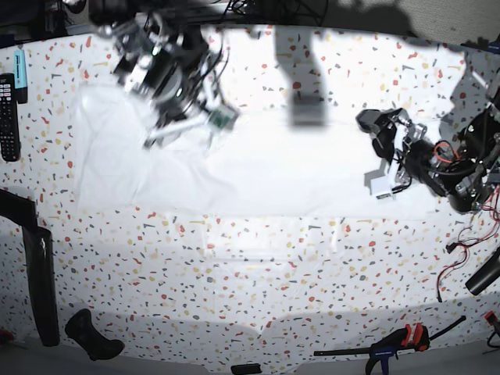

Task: Fold the T-shirt properly
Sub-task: 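Drag the right gripper across the shirt toward the table edge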

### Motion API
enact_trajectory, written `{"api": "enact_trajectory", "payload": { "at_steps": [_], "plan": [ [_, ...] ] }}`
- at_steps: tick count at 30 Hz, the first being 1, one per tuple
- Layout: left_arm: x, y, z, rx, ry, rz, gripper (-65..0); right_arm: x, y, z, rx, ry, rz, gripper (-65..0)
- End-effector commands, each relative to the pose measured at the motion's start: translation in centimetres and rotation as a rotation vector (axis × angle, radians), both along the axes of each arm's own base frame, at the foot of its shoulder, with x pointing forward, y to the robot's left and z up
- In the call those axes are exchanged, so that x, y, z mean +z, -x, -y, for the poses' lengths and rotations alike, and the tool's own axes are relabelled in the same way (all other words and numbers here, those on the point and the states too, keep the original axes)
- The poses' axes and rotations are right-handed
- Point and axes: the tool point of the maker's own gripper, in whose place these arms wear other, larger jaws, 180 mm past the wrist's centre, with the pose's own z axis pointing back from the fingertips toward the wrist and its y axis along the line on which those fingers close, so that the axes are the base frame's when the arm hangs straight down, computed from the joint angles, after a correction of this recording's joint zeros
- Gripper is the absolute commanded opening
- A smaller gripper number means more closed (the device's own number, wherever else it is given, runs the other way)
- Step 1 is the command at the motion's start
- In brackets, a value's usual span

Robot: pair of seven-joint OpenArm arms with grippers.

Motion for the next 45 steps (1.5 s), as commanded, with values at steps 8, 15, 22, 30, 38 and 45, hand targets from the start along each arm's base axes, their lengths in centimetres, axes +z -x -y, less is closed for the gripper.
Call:
{"api": "enact_trajectory", "payload": {
  "at_steps": [8,15,22,30,38,45],
  "plan": [
    [0.3,-0.5,-0.3,0.005,-0.012,0.014,-21.4,1.6,-1.8,0.2,-0.006,0.008,0.055,-65.0],
    [0.3,-0.5,-0.3,0.005,-0.012,0.014,-21.4,2.2,-1.7,0.4,-0.005,0.011,0.055,-65.0],
    [0.3,-0.5,-0.3,0.005,-0.012,0.014,-21.4,3.7,-1.4,2.4,0.024,0.065,0.070,-65.0],
    [0.3,-0.5,-0.3,0.005,-0.012,0.014,-21.4,5.2,-2.9,5.5,0.048,0.162,0.117,-65.0],
    [0.1,-0.4,0.1,-0.004,-0.010,0.010,-21.4,7.4,-7.5,5.8,0.048,0.085,0.169,-65.0],
    [-0.1,0.0,2.4,-0.029,0.027,-0.001,-21.4,8.4,-12.5,10.0,-0.121,0.164,0.212,-65.0]
  ]
}}
